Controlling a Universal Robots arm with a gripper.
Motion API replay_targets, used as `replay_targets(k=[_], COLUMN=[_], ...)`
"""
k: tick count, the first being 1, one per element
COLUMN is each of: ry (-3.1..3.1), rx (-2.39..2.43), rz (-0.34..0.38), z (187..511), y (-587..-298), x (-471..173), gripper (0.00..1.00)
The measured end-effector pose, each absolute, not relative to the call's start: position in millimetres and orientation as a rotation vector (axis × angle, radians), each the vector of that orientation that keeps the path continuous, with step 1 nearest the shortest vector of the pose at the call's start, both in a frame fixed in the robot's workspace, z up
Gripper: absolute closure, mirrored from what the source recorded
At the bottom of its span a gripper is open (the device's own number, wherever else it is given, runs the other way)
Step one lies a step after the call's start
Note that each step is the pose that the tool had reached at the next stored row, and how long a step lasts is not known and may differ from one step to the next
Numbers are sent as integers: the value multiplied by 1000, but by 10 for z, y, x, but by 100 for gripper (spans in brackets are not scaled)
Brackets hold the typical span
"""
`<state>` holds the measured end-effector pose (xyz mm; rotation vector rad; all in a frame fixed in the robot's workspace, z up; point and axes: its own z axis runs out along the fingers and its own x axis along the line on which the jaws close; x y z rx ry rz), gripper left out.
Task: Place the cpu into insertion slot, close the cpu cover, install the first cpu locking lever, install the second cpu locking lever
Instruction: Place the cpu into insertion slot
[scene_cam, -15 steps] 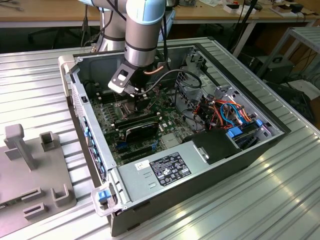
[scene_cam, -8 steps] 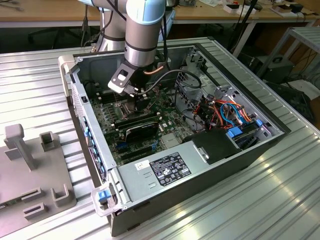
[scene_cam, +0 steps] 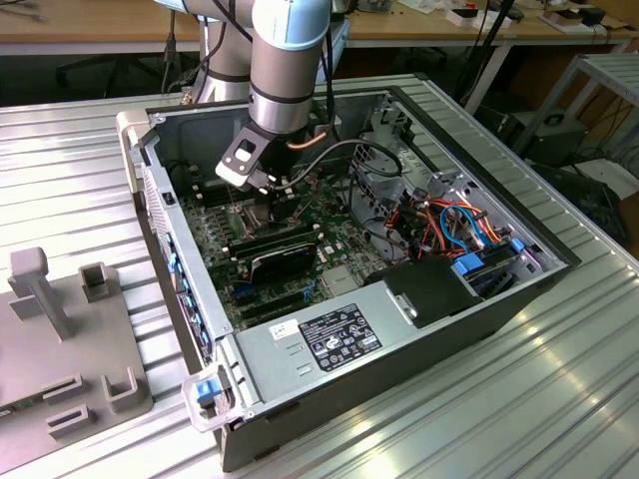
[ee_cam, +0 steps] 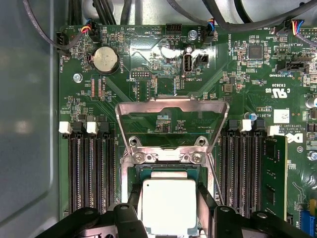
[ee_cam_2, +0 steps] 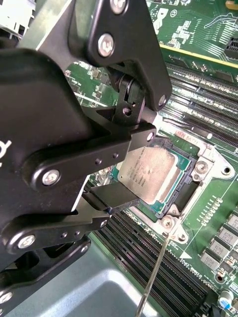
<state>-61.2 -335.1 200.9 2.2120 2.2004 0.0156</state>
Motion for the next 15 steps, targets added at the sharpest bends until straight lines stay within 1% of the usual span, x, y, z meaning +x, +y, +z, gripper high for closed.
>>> replay_targets(k=[13, 14, 15], ry=[2200, 2201, 2201], rx=[2212, 2212, 2213], rz=[16, 17, 17], z=[2007, 2006, 2006], y=[-3351, -3350, -3350], x=[-607, -605, -605], gripper=[47, 45, 39])
